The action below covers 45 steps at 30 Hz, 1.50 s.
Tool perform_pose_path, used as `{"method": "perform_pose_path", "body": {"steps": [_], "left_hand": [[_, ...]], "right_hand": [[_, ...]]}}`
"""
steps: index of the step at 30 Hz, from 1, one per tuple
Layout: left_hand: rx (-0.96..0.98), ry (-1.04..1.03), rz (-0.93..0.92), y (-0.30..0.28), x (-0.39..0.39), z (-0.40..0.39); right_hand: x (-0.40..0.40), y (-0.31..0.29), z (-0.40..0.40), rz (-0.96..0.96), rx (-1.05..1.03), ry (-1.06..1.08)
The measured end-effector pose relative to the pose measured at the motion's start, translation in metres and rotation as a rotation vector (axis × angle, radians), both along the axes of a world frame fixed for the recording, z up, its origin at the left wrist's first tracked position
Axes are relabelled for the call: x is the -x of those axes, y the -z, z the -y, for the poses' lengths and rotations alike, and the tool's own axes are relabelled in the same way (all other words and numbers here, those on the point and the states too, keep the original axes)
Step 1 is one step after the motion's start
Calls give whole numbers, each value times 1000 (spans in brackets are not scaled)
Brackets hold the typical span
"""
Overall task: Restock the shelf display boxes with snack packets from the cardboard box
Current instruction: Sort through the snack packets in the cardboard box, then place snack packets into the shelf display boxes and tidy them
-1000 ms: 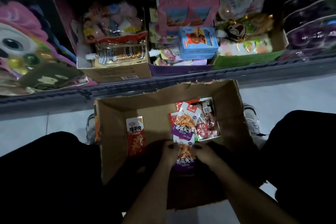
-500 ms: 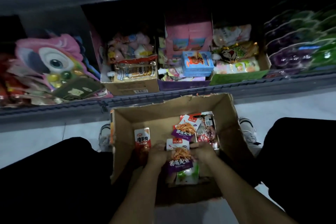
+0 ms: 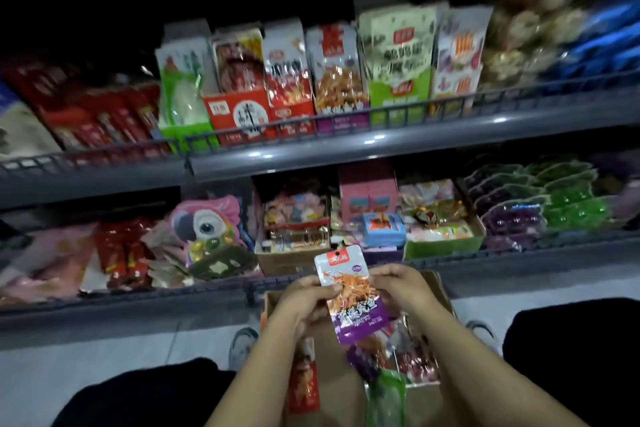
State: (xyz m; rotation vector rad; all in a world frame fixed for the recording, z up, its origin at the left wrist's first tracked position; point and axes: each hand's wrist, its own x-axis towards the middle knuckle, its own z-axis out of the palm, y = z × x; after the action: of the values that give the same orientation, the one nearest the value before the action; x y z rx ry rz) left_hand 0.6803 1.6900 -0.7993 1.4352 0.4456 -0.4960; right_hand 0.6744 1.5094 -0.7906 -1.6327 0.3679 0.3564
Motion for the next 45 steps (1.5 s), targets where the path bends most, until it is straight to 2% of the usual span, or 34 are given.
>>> {"method": "perform_pose_path", "body": {"steps": [9,15,19,23,27,29,33,38,41,45], "left_hand": [[-158,30,267,-140,-23,-11],[-195,48,368,-195,-50,-6],[-146,69,384,-232,-70,6],[-253,66,439,-259,-96,8],[-373,-41,548,-284,-127,13],[-422,-113,623,-294,-144,17],[-483,-154,737,-309,-171,29],[-441,-224,665,-304,-198,41],[-386,-234,649,-296,-208,43],[-479,-186,597,-286,-217,52]], "right_hand": [[-22,-127,-1,335,-71,-86],[-45,-174,7,603,121,-66],[-67,-183,11,756,120,13],[-93,-192,10,838,80,40],[-115,-192,11,954,308,43],[-121,-187,10,965,453,10],[-135,-182,8,953,608,-53],[-147,-174,3,919,711,-169],[-154,-171,1,930,666,-134],[-159,-170,-4,958,604,-64]]}}
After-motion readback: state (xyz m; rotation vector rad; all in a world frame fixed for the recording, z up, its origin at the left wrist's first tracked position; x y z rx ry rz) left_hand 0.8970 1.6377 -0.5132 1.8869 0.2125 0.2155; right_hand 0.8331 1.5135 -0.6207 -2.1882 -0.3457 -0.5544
